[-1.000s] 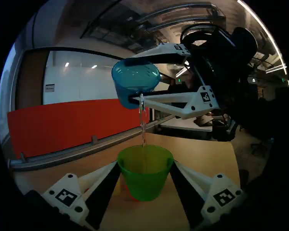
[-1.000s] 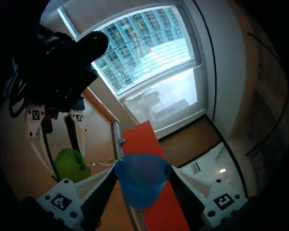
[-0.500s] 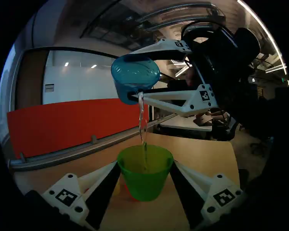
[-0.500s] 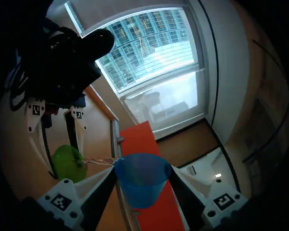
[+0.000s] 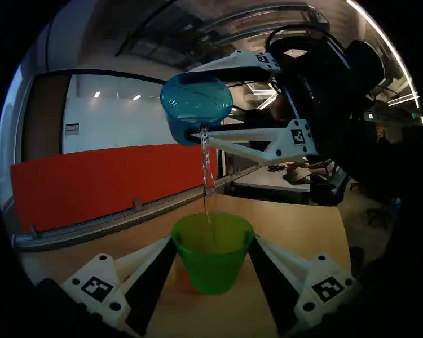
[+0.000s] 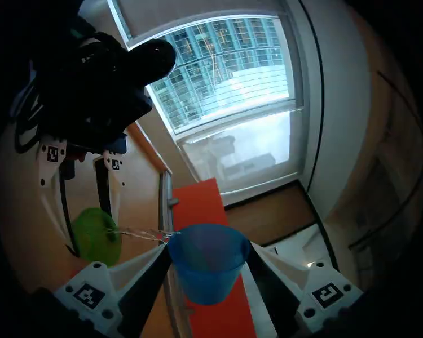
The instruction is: Pour water
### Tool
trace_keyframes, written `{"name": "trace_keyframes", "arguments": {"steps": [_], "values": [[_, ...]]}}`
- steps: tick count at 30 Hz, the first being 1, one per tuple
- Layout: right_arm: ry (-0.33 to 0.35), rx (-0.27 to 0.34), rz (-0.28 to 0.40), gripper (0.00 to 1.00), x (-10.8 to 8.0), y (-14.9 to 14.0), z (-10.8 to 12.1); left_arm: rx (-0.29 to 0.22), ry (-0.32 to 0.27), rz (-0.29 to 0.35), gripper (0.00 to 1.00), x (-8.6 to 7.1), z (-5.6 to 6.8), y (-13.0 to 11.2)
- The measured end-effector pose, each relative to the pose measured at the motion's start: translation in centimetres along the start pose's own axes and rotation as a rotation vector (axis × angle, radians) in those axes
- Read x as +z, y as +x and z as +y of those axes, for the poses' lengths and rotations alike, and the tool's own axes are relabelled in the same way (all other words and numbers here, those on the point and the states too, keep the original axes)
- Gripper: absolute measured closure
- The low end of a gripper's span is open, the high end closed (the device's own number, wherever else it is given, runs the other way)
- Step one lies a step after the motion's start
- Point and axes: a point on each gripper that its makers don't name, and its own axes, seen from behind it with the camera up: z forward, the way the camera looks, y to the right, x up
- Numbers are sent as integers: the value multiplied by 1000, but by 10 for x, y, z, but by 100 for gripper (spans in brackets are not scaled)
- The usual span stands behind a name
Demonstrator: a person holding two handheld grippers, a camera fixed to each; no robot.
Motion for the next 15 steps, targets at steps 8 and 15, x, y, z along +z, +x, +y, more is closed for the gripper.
{"name": "trace_keyframes", "arguments": {"steps": [8,15], "values": [[-4,-28,1,8,1,2,5,-2,0,2,14,0,0,0],[-10,-53,3,8,1,3,11,0,0,2,14,1,0,1]]}}
